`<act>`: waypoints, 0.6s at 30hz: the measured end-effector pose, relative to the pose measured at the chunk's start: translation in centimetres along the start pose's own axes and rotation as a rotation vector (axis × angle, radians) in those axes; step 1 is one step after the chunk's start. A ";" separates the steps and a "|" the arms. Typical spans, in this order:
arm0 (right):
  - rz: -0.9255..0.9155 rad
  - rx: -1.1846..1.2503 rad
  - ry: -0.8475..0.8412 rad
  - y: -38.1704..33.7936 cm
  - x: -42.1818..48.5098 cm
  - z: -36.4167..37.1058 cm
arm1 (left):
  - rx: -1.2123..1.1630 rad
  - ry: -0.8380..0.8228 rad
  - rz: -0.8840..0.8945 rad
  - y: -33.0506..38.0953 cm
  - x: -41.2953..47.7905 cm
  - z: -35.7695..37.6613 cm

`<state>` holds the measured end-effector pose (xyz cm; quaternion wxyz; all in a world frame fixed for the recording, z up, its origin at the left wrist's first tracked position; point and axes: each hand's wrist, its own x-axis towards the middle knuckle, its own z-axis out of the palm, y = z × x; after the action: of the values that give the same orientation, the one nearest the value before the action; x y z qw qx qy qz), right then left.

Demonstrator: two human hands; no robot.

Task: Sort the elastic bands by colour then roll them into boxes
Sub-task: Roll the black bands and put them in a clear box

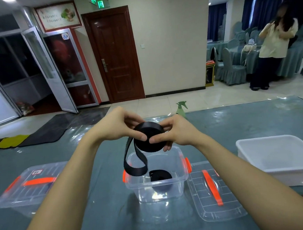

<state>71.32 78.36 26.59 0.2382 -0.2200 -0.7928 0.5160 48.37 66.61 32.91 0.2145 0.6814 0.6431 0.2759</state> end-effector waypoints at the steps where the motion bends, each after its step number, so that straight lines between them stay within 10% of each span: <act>1: -0.005 0.066 0.010 0.2 -0.2 -0.2 | -0.085 0.031 -0.004 -0.9 -0.4 0.0; 11: 0.033 0.502 -0.035 2.7 -0.4 0.3 | -0.360 0.226 0.040 -2.5 -0.7 2.7; 18: 0.092 -0.292 -0.062 2.0 -0.3 0.1 | 0.363 -0.027 -0.028 -0.3 0.9 2.3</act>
<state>71.75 78.84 24.67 0.1554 -0.2725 -0.8554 0.4122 49.66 67.71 31.10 0.1005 0.7035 0.6888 0.1434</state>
